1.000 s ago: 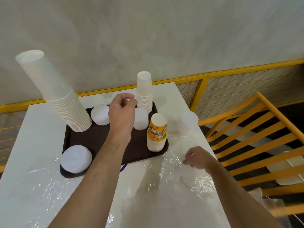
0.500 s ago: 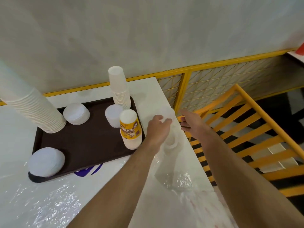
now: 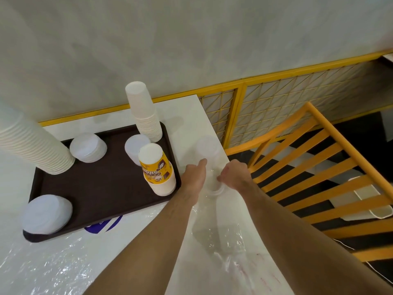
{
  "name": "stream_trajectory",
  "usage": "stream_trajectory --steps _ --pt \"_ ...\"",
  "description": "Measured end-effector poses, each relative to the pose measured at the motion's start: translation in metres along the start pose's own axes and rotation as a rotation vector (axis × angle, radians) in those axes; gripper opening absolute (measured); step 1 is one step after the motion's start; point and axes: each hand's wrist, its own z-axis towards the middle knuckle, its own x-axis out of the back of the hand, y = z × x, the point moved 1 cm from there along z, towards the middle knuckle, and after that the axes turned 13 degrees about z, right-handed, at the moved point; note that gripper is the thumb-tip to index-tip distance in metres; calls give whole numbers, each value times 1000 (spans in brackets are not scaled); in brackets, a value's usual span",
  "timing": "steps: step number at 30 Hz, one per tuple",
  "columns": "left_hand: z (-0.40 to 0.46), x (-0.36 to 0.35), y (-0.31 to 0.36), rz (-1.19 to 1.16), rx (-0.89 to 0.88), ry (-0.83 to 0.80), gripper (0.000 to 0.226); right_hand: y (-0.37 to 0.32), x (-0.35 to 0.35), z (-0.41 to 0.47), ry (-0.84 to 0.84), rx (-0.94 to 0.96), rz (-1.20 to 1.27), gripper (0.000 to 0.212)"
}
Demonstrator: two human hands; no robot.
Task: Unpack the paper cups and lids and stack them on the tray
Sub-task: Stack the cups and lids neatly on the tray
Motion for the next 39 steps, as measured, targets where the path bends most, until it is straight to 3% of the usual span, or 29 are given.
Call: stream_trajectory --steps 9,13,18,24,28,33,39 --pt "-28 4 -4 237 -237 68 39 -9 34 -31 -98 11 291 15" --pt "-66 24 16 324 -471 195 37 -29 64 -60 -190 17 596 16" --pt "-118 73 55 368 -690 346 44 -88 92 -77 -283 125 731 13" --pt "-107 177 76 193 -600 426 26 -174 76 -69 -341 301 815 15" --pt "-61 233 51 87 -451 406 26 -195 43 -42 -276 303 752 14" --pt "5 245 10 107 -248 340 23 -213 -3 0 -300 262 521 8" --pt "52 235 -7 165 -227 321 20 -212 -50 32 -458 189 244 19"
